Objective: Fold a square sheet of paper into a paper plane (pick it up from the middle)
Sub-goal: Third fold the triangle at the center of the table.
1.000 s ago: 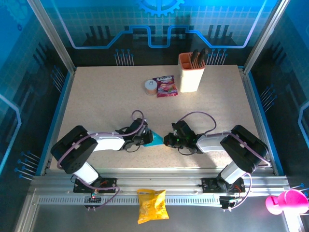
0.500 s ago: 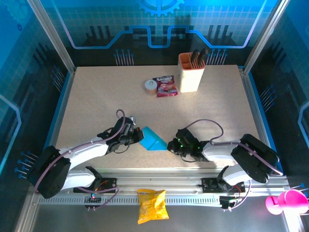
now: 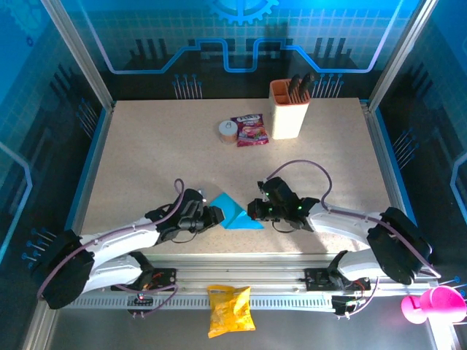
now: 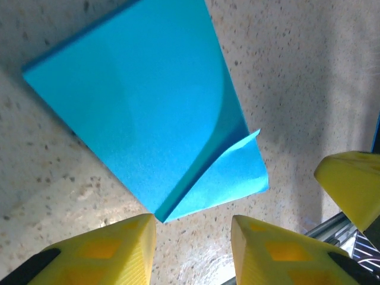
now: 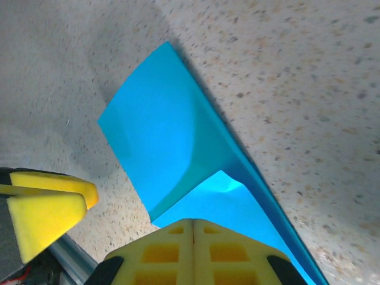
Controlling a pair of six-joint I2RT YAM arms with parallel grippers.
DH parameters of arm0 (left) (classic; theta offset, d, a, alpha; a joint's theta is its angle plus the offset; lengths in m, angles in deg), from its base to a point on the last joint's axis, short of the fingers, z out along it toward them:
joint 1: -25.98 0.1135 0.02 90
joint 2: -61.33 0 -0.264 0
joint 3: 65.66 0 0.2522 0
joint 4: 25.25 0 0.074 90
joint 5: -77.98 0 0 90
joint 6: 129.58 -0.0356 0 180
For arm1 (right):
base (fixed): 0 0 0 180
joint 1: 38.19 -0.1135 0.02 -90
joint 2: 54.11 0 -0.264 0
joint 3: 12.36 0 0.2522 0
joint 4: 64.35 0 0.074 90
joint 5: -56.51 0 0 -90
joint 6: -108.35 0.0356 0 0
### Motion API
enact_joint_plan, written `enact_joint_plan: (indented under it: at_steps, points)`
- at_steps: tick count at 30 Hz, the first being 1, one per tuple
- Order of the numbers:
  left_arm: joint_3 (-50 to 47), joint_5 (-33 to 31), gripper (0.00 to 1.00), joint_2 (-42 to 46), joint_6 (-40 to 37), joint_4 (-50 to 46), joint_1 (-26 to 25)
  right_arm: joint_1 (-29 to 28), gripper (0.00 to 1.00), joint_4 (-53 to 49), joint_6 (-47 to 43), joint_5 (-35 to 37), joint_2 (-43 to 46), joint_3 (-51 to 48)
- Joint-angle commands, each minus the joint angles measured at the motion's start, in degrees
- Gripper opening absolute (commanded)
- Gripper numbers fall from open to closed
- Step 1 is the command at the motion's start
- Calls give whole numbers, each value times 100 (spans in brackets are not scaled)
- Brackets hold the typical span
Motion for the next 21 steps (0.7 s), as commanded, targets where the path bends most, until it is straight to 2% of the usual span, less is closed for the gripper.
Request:
enact_joint_plan:
  at_steps: [1,5,10,12,17,21]
  points:
    - [-70,-359,40,62,676,-117,-260,37,0,-130,-617,-482,-324,103]
    - [-6,-540,40,11,857,-192,-457,44,0,-15,-659,-530,-582,103]
    - [237,-637,38,-35,337,-116,-444,70,0,24,-509,-405,-543,-69]
    - [422,-637,33,-138,75,-43,-400,98,0,92,-381,-341,-424,-259]
    - [974,-226,7,-756,-485,325,-256,131,0,216,-155,-165,-243,-593]
    - [1327,141,0,-1267,-740,648,-260,226,0,267,-116,-122,-235,-747]
